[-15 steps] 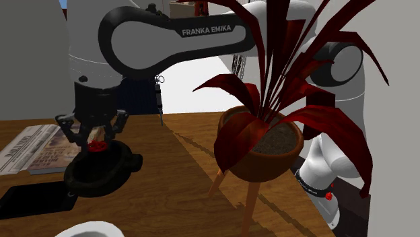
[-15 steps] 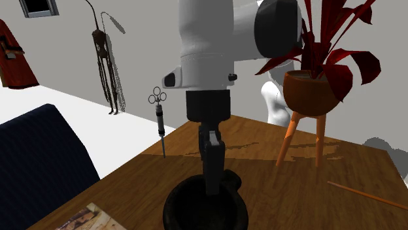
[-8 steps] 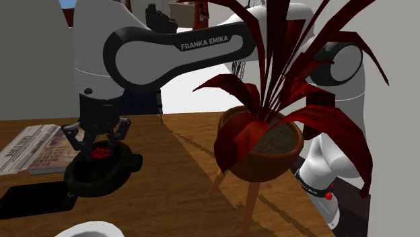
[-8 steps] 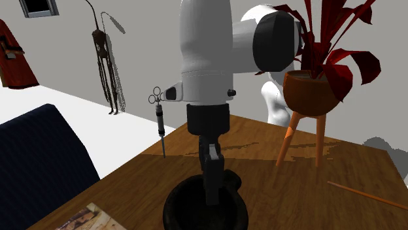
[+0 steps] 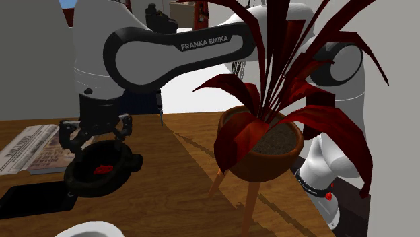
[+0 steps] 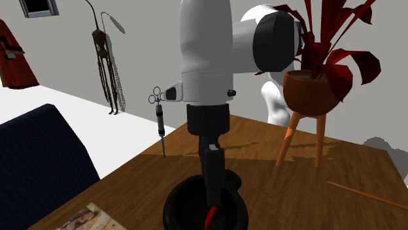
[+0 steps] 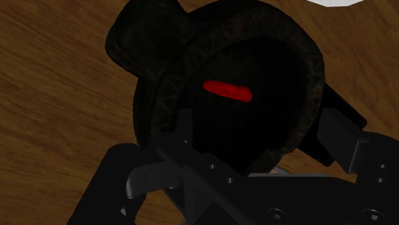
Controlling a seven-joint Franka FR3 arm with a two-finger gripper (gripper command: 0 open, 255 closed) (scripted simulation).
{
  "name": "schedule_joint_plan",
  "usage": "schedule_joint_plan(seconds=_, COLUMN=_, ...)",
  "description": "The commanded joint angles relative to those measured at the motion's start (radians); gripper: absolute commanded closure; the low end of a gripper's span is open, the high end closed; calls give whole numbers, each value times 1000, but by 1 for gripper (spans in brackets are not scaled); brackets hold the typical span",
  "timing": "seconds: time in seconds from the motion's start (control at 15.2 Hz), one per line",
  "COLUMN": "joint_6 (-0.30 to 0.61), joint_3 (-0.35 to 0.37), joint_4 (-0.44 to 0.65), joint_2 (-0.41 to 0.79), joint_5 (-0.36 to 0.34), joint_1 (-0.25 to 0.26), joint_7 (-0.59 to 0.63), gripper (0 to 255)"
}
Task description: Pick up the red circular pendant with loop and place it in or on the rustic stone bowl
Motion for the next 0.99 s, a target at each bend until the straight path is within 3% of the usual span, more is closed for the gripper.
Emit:
schedule_joint_plan(seconds=0.0, joint_6=0, joint_3=0, joint_4=0, joint_2=0, joint_5=0, joint_1=0, joint_7=0, gripper=0)
schedule_joint_plan(seconds=0.13, joint_6=0, joint_3=0, joint_4=0, joint_2=0, joint_5=0, joint_1=0, joint_7=0, gripper=0)
schedule_joint_plan(seconds=0.4, joint_6=-107, joint_3=6, joint_4=72, joint_2=-37, joint_5=18, joint_1=-16, joint_7=-10, gripper=0)
schedule_joint_plan(seconds=0.92, joint_6=-107, joint_3=6, joint_4=72, joint_2=-37, joint_5=18, joint_1=-16, joint_7=-10, gripper=0)
